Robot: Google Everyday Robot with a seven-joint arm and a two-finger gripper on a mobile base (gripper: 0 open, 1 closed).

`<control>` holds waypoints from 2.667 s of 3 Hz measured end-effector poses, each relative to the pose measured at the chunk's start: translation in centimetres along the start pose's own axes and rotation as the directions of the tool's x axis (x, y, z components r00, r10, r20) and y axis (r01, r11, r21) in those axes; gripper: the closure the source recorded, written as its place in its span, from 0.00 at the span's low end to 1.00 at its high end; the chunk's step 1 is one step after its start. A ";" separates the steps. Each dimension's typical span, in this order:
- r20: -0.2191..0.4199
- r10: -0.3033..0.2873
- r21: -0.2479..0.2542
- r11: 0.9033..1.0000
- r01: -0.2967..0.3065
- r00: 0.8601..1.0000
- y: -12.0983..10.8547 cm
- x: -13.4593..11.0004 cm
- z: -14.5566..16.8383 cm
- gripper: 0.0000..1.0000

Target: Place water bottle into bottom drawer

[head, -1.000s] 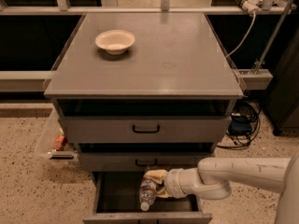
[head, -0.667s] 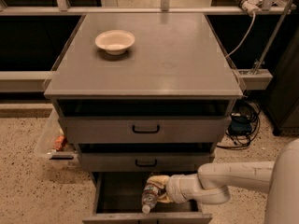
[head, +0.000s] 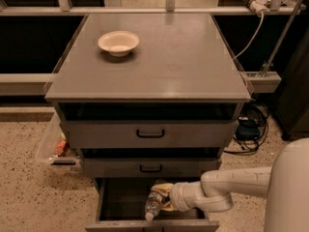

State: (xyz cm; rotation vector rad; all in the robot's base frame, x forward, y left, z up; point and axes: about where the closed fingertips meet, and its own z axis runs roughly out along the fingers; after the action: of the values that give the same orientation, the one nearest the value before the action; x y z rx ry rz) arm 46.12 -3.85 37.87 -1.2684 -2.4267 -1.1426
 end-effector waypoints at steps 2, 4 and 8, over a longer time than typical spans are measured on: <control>0.098 0.173 0.044 0.983 -0.178 0.980 -3.5 -6.7 4.5 1.00; 0.174 0.328 0.076 0.936 -0.345 0.929 -6.5 -12.5 8.3 1.00; 0.247 0.433 0.127 0.872 -0.472 0.867 -9.0 -16.7 11.7 0.80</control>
Offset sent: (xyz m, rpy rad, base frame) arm 0.0378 -0.0398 -0.1279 -0.1168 0.1922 -0.2341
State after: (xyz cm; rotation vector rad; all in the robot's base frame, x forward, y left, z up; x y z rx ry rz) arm 51.80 -9.23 16.98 -1.8453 -2.1187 -0.6646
